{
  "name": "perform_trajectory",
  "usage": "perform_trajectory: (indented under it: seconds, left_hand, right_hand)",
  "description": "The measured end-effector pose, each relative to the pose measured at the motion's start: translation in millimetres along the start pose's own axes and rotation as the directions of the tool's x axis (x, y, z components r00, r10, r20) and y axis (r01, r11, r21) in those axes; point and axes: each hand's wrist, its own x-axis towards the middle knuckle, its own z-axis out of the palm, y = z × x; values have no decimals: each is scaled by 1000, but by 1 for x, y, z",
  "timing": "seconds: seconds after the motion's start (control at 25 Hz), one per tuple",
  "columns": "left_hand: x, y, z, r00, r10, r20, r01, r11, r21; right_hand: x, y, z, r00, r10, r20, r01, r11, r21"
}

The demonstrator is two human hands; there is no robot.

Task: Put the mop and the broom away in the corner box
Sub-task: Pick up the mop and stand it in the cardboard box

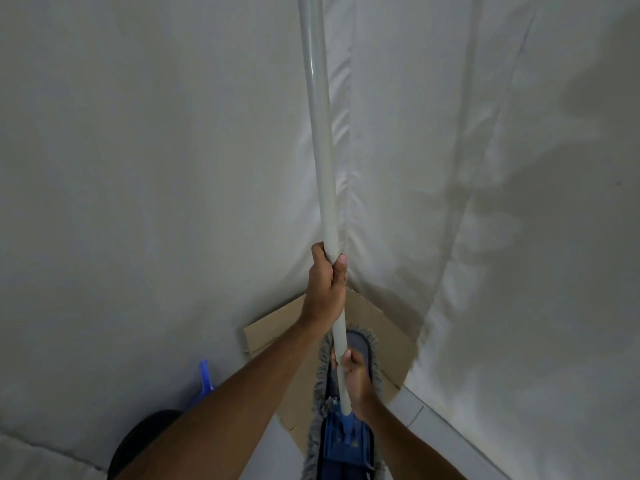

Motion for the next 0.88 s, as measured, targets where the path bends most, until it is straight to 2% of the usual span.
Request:
perform_trajectory:
  seconds: [0.2, 0.28, 0.44, 0.64, 0.8, 0.88]
  left_hand:
    - [87, -98, 32, 997, -74, -3, 74, 997, 2]
    - [118, -144, 50, 995, -97, -11, 97, 995, 8]
    - [155, -252, 80, 994, -102, -35, 102, 995, 10]
    - [180, -425, 103, 992, -124, -30, 124, 992, 0]
    - [178, -576, 115, 994, -108, -15, 108, 994, -20]
    - [172, -638, 120, 996, -83, -5, 83, 996, -9]
  right_hand:
    - [125, 20, -16, 990, 138, -41, -137, 990, 30]
    - [178, 46, -26, 976, 209, -63, -204, 976, 69]
    - [277, 107, -45, 965, 259, -37, -256, 964, 70]
    - [402, 236, -50, 955, 294, -29, -286, 945, 158]
    - [487, 352, -50, 961, 278, -11, -273, 950, 150]
    - [519, 404, -52, 952, 301, -60, -288, 943, 165]
